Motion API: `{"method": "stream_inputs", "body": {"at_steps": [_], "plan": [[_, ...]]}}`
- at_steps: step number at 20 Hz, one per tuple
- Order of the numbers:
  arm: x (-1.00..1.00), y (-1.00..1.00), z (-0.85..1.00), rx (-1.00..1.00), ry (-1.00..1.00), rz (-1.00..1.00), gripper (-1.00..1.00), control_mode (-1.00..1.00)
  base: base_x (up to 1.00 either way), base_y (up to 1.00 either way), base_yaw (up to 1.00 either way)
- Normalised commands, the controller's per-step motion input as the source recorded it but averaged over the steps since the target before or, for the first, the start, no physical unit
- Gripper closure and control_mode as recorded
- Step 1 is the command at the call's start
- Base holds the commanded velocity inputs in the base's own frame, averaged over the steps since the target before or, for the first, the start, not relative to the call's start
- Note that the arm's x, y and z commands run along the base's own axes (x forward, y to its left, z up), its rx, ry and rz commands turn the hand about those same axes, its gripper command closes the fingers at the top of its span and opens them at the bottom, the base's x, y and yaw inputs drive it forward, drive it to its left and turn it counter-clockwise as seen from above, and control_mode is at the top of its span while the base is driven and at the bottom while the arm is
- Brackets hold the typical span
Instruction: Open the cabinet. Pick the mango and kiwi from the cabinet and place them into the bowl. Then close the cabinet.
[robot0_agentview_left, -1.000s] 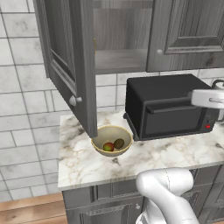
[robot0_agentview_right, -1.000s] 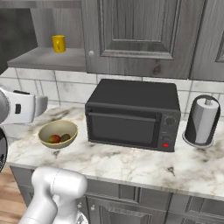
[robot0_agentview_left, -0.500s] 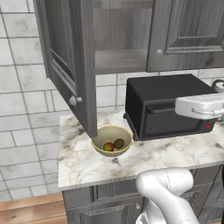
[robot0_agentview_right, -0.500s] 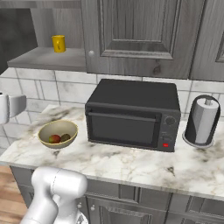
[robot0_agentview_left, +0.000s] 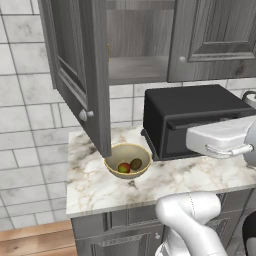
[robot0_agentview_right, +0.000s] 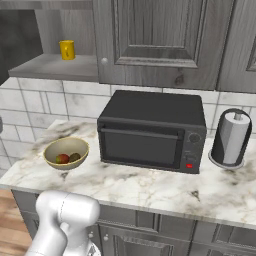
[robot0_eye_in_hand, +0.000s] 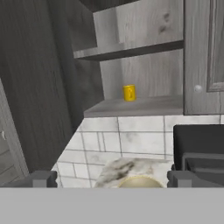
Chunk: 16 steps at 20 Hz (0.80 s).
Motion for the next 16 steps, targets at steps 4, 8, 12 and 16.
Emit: {"method": "stream_inputs", "body": {"at_steps": [4,8,12,16], "plan": [[-0.2,0.25,0.02,0.0,0.0,0.0,-1.0,-1.0,0.0,0.0,0.0],[-0.11,0.17,0.06,0.0,0.0,0.0,-1.0,-1.0,0.0,0.0,0.0],[-0.02,0.21,0.03,-0.01,-0.04,0.0,-1.0,-1.0,0.0,0.0,0.0],[-0.04,0.27,0.02,-0.04,-0.1,-0.02,-1.0,-1.0,0.0,0.0,0.0]]}}
